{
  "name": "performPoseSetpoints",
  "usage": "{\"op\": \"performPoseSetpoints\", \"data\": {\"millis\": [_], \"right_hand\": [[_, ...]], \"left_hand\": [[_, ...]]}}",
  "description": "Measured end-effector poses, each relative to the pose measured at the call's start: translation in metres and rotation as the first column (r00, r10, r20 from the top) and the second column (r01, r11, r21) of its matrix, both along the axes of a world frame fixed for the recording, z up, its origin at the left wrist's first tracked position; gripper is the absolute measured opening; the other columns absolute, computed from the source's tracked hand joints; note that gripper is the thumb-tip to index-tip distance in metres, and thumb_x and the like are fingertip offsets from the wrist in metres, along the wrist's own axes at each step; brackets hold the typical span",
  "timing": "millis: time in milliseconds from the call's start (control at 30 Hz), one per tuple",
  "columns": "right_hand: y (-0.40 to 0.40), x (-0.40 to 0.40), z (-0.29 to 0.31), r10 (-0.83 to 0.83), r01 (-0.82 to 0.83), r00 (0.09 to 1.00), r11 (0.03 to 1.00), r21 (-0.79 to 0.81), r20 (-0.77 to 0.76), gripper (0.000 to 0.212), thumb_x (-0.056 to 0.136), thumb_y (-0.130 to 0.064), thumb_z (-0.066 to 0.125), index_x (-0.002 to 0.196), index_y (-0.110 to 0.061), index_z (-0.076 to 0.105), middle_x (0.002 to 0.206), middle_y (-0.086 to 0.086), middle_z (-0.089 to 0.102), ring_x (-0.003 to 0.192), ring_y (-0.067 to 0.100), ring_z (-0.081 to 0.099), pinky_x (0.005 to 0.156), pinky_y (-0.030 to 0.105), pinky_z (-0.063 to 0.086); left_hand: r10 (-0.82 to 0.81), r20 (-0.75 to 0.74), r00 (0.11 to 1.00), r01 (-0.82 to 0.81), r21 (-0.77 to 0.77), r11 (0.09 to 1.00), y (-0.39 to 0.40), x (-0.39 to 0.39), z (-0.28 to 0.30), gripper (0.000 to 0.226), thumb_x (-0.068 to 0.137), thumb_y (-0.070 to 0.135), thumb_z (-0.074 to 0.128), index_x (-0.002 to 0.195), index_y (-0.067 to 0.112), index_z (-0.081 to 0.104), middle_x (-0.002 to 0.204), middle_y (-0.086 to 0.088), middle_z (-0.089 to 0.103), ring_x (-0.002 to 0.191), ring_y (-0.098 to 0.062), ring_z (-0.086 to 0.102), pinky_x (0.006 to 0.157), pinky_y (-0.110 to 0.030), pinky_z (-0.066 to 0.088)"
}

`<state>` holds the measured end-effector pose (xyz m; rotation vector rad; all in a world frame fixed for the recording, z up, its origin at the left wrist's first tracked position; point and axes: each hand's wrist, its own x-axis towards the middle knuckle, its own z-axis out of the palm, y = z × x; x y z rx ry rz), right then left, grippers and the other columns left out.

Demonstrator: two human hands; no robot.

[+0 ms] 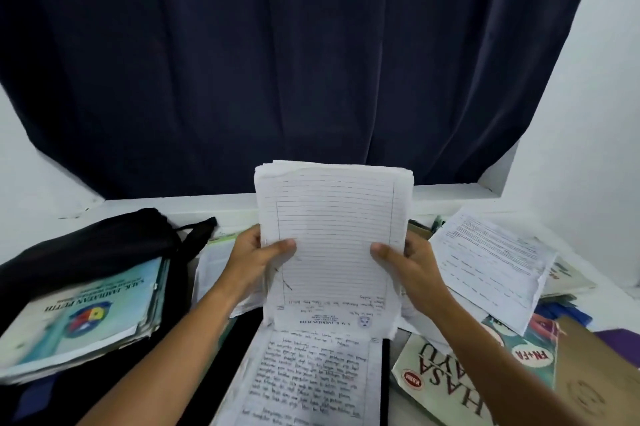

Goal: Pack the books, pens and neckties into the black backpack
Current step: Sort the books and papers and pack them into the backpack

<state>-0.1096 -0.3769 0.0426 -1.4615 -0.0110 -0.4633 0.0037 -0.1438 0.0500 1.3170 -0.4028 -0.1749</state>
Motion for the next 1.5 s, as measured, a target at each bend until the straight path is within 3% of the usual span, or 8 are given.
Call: {"op": "performPoseSetpoints", "data": {"millis": [333, 567, 833, 933, 1033, 1200, 1333, 1500], "right_hand": [[0.013, -0.007, -0.015, -0.091, 0.064, 0.967, 0.991, -0.116, -0.239, 0.018, 0.087, -0.012, 0.069, 0.104, -0.013, 0.067, 0.102, 0.006, 0.075, 0.096, 0.022, 0.072, 0.079, 0.037, 0.06], [0.022, -0.012, 0.017, -0.032, 0.023, 0.945, 0.999, -0.033, -0.324, 0.027, 0.089, -0.004, 0.066, 0.115, -0.011, 0.067, 0.107, 0.005, 0.075, 0.099, 0.021, 0.071, 0.088, 0.04, 0.057], [0.045, -0.052, -0.054, 0.299, -0.182, 0.667, 0.954, 0.24, -0.683, 0.055, 0.069, -0.006, 0.079, 0.121, -0.002, 0.061, 0.113, 0.017, 0.071, 0.101, 0.032, 0.069, 0.078, 0.041, 0.059], [0.057, -0.061, -0.074, 0.235, -0.19, 0.589, 0.97, 0.15, -0.773, 0.053, 0.07, -0.011, 0.085, 0.117, -0.002, 0.063, 0.106, 0.014, 0.074, 0.098, 0.03, 0.071, 0.085, 0.045, 0.058], [0.058, -0.065, -0.075, 0.086, -0.193, 0.568, 0.981, -0.03, -0.819, 0.032, 0.08, -0.015, 0.078, 0.108, -0.005, 0.067, 0.092, 0.008, 0.077, 0.083, 0.022, 0.074, 0.065, 0.032, 0.06], [0.046, -0.065, -0.057, -0.101, -0.264, 0.465, 0.933, -0.246, -0.879, 0.035, 0.089, -0.027, 0.07, 0.09, 0.007, 0.066, 0.072, 0.018, 0.073, 0.053, 0.025, 0.069, 0.044, 0.024, 0.051], [0.012, -0.069, -0.037, -0.168, -0.162, 0.493, 0.946, -0.279, -0.854, 0.034, 0.093, -0.032, 0.064, 0.088, 0.001, 0.061, 0.07, 0.023, 0.071, 0.05, 0.025, 0.065, 0.042, 0.019, 0.04], [-0.074, -0.088, -0.021, -0.229, 0.27, 0.627, 0.96, -0.069, -0.745, 0.028, 0.093, -0.019, 0.064, 0.103, 0.008, 0.062, 0.083, 0.024, 0.07, 0.063, 0.03, 0.068, 0.05, 0.026, 0.051]], "left_hand": [[-0.2, -0.102, 0.974, 0.218, 0.213, 0.952, 0.007, 0.002, -0.028, 0.036, 0.081, 0.002, 0.072, 0.117, -0.001, 0.066, 0.116, -0.015, 0.07, 0.111, -0.03, 0.066, 0.1, -0.049, 0.05], [-0.239, -0.142, 0.961, 0.273, 0.322, 0.907, 0.021, 0.008, 0.014, 0.033, 0.082, -0.001, 0.072, 0.113, 0.009, 0.068, 0.11, -0.005, 0.074, 0.102, -0.021, 0.071, 0.089, -0.035, 0.056], [-0.207, -0.381, 0.901, 0.421, 0.66, 0.622, 0.068, -0.027, -0.054, 0.047, 0.058, 0.01, 0.091, 0.1, 0.009, 0.071, 0.097, -0.004, 0.077, 0.094, -0.024, 0.072, 0.087, -0.044, 0.058], [-0.186, -0.379, 0.907, 0.416, 0.73, 0.542, 0.074, -0.04, -0.072, 0.038, 0.063, 0.009, 0.09, 0.095, 0.01, 0.069, 0.09, -0.002, 0.075, 0.084, -0.018, 0.072, 0.074, -0.038, 0.061], [-0.207, -0.319, 0.925, 0.379, 0.82, 0.429, 0.074, -0.04, -0.066, 0.031, 0.068, 0.015, 0.088, 0.087, 0.016, 0.064, 0.083, 0.003, 0.071, 0.071, -0.009, 0.068, 0.051, -0.025, 0.054], [-0.218, -0.115, 0.969, 0.158, 0.969, 0.19, 0.071, -0.01, -0.033, 0.05, 0.066, 0.04, 0.089, 0.091, 0.008, 0.06, 0.074, -0.01, 0.072, 0.053, -0.019, 0.067, 0.048, -0.027, 0.053], [-0.281, 0.019, 0.96, 0.071, 0.95, 0.305, 0.023, 0.006, -0.008, 0.043, 0.074, 0.047, 0.081, 0.093, 0.016, 0.059, 0.079, -0.008, 0.069, 0.063, -0.022, 0.067, 0.056, -0.033, 0.056], [-0.404, 0.073, 0.912, 0.125, 0.887, 0.444, -0.094, 0.008, -0.008, 0.024, 0.085, 0.037, 0.073, 0.091, 0.015, 0.063, 0.082, -0.004, 0.07, 0.071, -0.02, 0.067, 0.063, -0.031, 0.054]]}}
